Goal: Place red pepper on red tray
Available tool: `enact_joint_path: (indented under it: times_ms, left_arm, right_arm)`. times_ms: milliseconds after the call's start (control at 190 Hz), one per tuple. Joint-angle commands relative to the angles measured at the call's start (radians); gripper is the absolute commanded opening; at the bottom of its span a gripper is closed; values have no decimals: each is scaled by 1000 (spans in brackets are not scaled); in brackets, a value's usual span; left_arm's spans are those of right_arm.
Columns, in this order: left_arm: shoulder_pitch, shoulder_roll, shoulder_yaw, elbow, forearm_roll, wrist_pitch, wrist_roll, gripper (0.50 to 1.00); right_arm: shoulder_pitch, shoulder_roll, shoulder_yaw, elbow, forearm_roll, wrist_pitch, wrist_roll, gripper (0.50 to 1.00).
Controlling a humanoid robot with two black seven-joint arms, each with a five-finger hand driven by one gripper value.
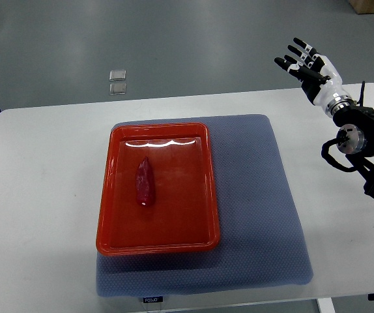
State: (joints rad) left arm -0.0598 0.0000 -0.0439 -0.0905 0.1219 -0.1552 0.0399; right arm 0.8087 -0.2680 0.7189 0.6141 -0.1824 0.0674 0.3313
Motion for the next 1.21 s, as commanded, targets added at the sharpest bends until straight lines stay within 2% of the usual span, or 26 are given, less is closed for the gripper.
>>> enact_joint_path:
  times_ms: [0,190,443,844,1208]
  left_arm:
    - [0,0,1,0,1,0,0,1000]
    - [0,0,1,0,-1,0,0,1000]
    - [0,0,-1,0,-1,0,0,1000]
    - [0,0,-1,0,1,0,0,1000]
    - [0,0,-1,0,-1,0,0,1000]
  right_arm:
    - [-19,3,1,-1,67,2,0,913]
    - [-48,9,-1,-1,204,46,-3,913]
    - [-60,16,1,0,251,77,5,913]
    - [-63,122,80,-13,250,65,9,913]
    - [-66,121,76,-13,233,71,9,915]
